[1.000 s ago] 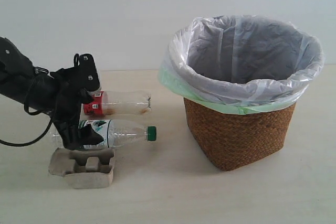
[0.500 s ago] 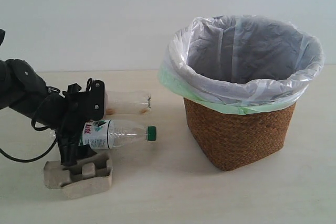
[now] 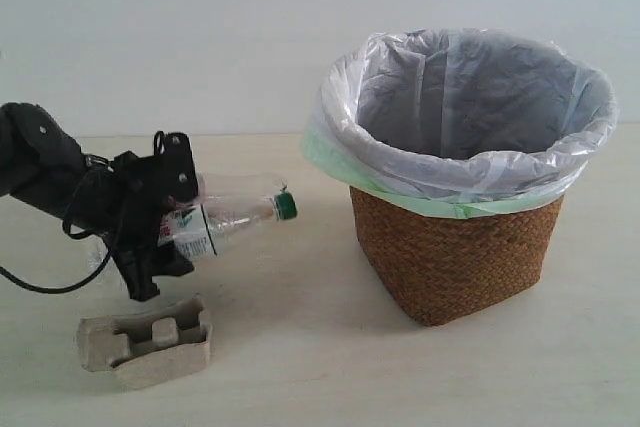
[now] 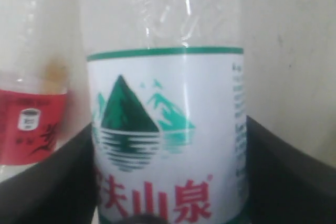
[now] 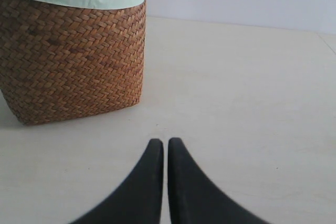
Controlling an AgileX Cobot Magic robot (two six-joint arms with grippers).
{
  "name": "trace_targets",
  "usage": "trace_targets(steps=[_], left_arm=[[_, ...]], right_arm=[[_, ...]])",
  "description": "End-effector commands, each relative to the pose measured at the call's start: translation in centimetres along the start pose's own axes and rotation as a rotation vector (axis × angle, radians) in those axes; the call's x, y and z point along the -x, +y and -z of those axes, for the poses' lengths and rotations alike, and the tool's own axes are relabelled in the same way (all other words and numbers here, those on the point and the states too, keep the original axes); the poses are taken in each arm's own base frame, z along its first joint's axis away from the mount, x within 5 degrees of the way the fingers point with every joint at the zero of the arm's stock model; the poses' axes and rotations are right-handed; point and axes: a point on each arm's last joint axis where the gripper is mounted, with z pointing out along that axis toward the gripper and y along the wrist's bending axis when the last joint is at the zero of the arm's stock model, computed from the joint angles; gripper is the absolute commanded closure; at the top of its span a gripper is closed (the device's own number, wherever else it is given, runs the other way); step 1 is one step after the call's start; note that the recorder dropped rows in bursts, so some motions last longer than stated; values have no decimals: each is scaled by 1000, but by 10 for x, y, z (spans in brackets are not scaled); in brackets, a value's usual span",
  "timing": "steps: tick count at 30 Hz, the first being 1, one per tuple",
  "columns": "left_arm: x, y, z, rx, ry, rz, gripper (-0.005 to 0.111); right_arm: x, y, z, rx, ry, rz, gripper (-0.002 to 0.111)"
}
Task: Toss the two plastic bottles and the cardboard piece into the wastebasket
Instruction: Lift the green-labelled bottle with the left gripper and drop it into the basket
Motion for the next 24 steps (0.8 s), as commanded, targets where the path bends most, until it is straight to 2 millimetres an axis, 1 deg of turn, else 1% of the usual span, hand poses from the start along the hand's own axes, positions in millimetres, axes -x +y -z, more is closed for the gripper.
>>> trace_targets(steps=[1, 2, 3, 5, 9, 11, 14, 17, 21, 22, 24], left_arm=[[17, 10, 41, 99, -70, 213, 103], [20, 12, 50, 124, -81, 231, 103], [24, 15, 64, 157, -102, 266, 103], [33, 22, 103, 267, -166, 341, 103], [42, 30, 151, 423, -300, 487, 103], [42, 35, 176, 517, -382, 571, 103], [35, 41, 206, 611, -466, 662, 103], [25, 45, 230, 690, -497, 687, 103], [9, 50, 250, 777, -527, 751, 103], [4, 52, 256, 801, -545, 794, 103], [-8, 58, 263, 828, -601, 941, 103]], right_arm=[[1, 0, 0, -6, -11, -1, 108], [1, 0, 0, -6, -11, -1, 108], [1, 0, 0, -6, -11, -1, 108], [1, 0, 0, -6, -11, -1, 108], [1, 0, 0, -6, -11, -1, 108], [1, 0, 0, -6, -11, -1, 108], [1, 0, 0, -6, -11, -1, 108], [1, 0, 0, -6, -11, -1, 108], [1, 0, 0, -6, -11, -1, 108], [1, 0, 0, -6, -11, -1, 108], [1, 0, 0, -6, -11, -1, 108]])
